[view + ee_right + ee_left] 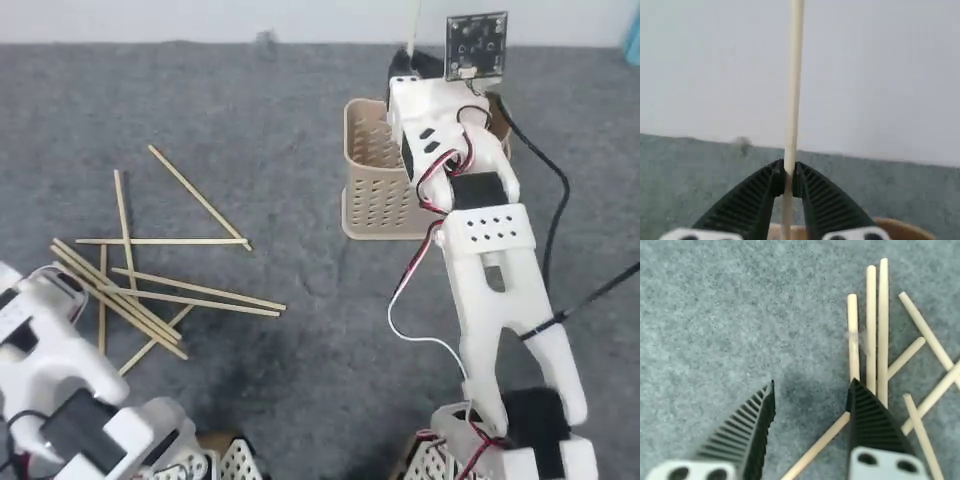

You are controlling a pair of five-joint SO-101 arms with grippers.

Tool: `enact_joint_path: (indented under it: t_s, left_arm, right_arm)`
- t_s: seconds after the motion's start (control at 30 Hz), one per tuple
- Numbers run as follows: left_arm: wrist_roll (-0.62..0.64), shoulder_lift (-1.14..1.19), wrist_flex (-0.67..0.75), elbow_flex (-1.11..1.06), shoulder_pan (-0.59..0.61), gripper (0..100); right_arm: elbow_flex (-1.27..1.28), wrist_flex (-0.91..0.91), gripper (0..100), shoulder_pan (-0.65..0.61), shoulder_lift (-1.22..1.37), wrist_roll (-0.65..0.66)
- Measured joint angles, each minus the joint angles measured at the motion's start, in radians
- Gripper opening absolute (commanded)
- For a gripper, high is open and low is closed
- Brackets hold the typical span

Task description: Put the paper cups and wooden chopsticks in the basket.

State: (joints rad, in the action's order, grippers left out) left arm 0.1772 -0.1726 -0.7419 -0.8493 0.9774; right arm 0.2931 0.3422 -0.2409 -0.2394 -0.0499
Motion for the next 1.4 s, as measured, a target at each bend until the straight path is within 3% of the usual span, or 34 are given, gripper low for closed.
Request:
enact_joint_path:
  t_s: [0.1,0.57,1.03,1.2,1.4]
  left_arm:
    - [0.0,0.0,0.0,0.0,0.0,22]
    - [0.0,0.0,0.0,0.0,0.0,22]
    - [0.0,0.003,0.0,0.014,0.0,22]
    - [0.0,0.006,-0.074,0.109,0.0,22]
    - [0.0,0.123,-0.293,0.338,0.0,22]
  right_arm:
    - [0.002,0.052,13.5,-0.003,0.0,0.0]
    - [0.002,0.201,9.1,-0.003,-0.107,0.0]
    - [0.069,0.813,9.1,-0.034,-0.577,0.0]
    - [0.264,0.891,9.0,-0.037,-0.681,0.028]
    - [0.574,0.841,8.7,-0.037,-0.824,0.124]
